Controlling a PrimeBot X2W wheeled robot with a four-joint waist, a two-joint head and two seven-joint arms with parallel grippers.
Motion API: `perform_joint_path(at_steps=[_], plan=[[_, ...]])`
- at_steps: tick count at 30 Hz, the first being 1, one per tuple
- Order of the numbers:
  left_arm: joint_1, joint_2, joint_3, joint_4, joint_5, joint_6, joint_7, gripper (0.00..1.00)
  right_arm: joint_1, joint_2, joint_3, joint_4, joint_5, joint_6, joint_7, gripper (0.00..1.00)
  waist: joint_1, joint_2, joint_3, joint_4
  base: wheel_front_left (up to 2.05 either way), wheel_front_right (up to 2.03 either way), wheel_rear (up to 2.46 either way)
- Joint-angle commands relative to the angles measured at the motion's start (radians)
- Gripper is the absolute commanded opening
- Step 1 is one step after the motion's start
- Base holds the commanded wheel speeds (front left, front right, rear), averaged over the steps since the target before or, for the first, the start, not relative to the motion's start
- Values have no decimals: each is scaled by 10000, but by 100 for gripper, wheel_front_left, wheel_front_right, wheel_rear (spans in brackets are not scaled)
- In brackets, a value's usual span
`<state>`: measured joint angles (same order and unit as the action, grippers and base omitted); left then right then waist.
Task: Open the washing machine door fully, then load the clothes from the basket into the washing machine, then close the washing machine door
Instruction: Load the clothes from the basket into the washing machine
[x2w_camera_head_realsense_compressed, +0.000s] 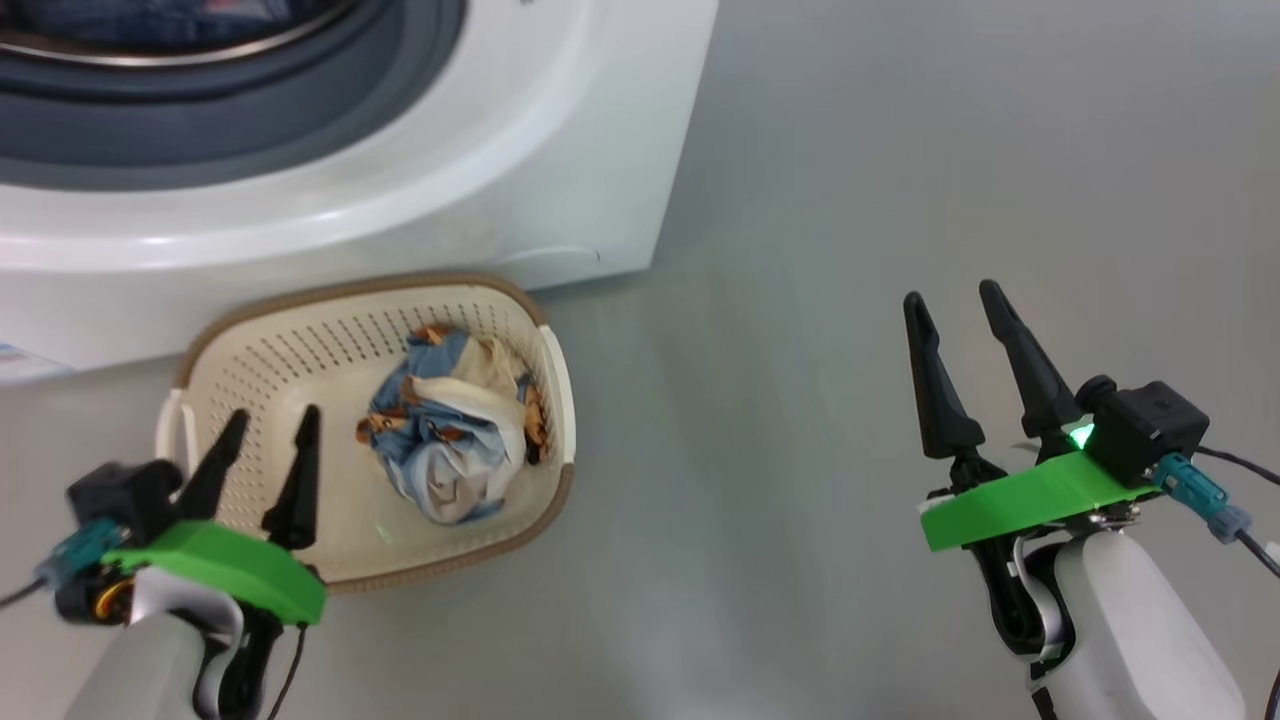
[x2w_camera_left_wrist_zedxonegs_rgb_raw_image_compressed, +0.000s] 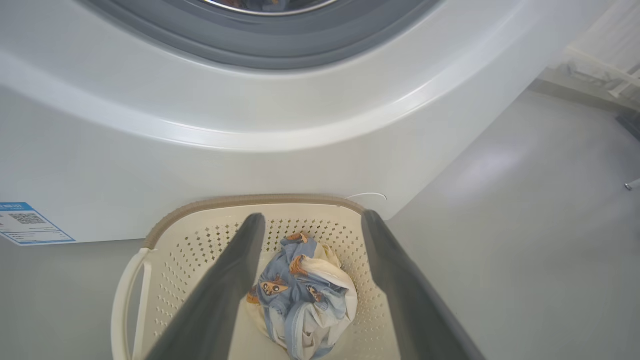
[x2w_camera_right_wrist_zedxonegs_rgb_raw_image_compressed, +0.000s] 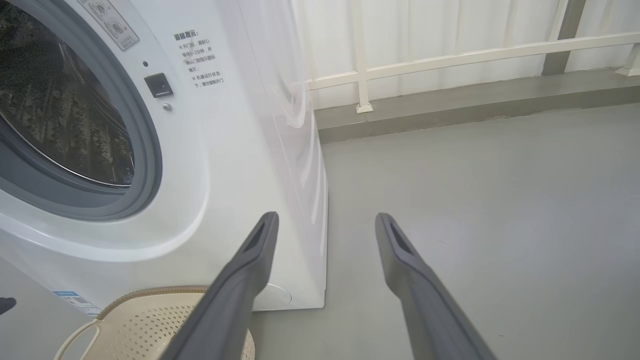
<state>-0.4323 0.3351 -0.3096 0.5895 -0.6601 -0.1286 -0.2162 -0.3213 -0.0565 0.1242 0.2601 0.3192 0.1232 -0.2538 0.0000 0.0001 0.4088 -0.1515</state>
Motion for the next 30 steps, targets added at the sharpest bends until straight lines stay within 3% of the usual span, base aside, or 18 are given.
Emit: perform_joint_path(at_steps=[1, 17, 30], plan=[[-379, 435, 38, -26, -194, -21, 86, 100, -134, 56, 208, -299, 61, 75, -80, 100, 0, -1, 642, -223, 0, 0, 0], [-2929, 1456, -3469, 2222, -1683, -21, 1237, 100, -651, 61, 572, -1012, 767, 75, -80, 100, 0, -1, 2843, -1093, 0, 0, 0], [-4693, 1906, -5156, 3456, -2646, -21, 1792, 100, -855, 62, 935, -1527, 1245, 75, -80, 100, 0, -1, 4300, -1784, 0, 0, 0]])
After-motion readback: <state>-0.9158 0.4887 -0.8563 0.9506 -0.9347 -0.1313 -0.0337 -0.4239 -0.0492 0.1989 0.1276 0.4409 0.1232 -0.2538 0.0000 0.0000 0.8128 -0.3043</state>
